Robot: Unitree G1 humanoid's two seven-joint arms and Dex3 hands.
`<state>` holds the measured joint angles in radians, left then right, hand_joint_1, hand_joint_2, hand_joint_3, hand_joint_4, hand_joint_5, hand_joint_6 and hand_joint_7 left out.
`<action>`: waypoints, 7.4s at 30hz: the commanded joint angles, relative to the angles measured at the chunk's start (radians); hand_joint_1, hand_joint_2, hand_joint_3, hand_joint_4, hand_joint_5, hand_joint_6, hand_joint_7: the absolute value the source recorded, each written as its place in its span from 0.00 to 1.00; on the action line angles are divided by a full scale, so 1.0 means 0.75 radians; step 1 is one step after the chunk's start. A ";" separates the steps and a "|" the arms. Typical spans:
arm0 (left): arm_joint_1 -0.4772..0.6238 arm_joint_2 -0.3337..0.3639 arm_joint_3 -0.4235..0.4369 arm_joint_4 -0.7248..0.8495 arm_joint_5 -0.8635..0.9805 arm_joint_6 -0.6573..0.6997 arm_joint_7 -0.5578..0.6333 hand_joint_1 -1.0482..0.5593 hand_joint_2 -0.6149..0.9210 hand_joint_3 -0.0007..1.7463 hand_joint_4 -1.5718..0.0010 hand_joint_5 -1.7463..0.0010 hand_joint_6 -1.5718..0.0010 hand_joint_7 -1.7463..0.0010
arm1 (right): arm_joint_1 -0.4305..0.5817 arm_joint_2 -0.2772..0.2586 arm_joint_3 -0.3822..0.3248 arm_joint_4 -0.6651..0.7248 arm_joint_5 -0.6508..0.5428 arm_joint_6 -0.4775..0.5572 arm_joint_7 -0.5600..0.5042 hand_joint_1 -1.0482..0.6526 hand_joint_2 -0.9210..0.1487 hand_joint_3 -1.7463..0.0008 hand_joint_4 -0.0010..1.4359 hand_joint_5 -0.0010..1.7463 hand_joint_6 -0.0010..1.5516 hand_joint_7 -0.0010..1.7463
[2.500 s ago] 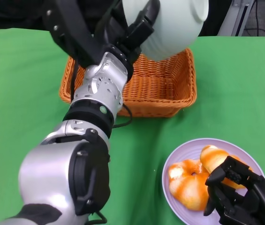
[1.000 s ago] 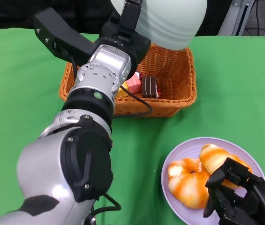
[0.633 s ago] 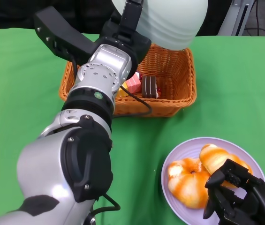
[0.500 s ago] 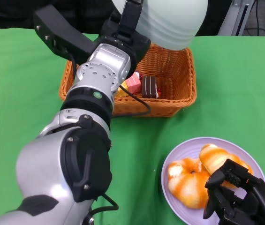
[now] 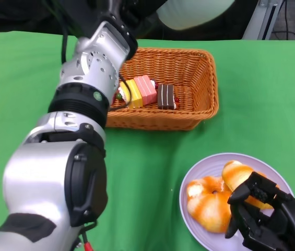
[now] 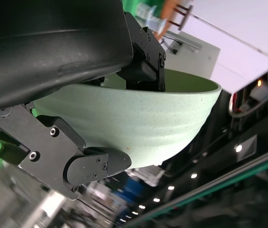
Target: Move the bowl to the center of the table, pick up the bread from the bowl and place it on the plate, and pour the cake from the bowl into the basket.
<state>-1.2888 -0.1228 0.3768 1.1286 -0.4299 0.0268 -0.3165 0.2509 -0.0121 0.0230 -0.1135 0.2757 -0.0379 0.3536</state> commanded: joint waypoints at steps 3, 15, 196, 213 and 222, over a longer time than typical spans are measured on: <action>0.044 0.074 -0.119 -0.118 0.127 -0.149 -0.106 0.57 0.79 0.63 0.50 0.00 0.51 0.13 | -0.007 -0.012 -0.013 0.001 0.017 -0.006 0.008 0.57 0.12 0.53 0.46 1.00 0.34 0.90; 0.238 0.223 -0.414 -0.384 0.431 -0.669 -0.327 0.55 0.74 0.68 0.51 0.00 0.56 0.11 | -0.021 -0.005 -0.017 0.001 0.018 0.025 -0.003 0.58 0.11 0.54 0.47 1.00 0.35 0.90; 1.613 0.518 -0.792 -1.227 0.043 -0.560 -0.494 0.63 0.73 0.74 0.50 0.00 0.57 0.07 | -0.045 -0.115 -0.016 -0.077 0.174 0.022 0.272 0.59 0.24 0.39 0.52 1.00 0.39 0.89; 1.647 0.490 -0.697 -1.259 0.103 -0.514 -0.570 0.61 0.72 0.73 0.52 0.00 0.55 0.10 | -0.008 -0.116 0.050 -0.183 0.103 0.031 0.200 0.56 0.32 0.33 0.52 1.00 0.41 0.89; 1.646 0.470 -0.688 -1.267 0.145 -0.499 -0.565 0.64 0.73 0.72 0.52 0.00 0.55 0.11 | -0.015 -0.122 0.042 -0.177 0.118 0.043 0.208 0.58 0.31 0.33 0.52 1.00 0.42 0.89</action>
<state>-0.0629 0.2226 -0.1493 0.1879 -0.3291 -0.3530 -0.7370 0.2397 -0.0880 0.0594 -0.2468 0.3577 -0.0012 0.5046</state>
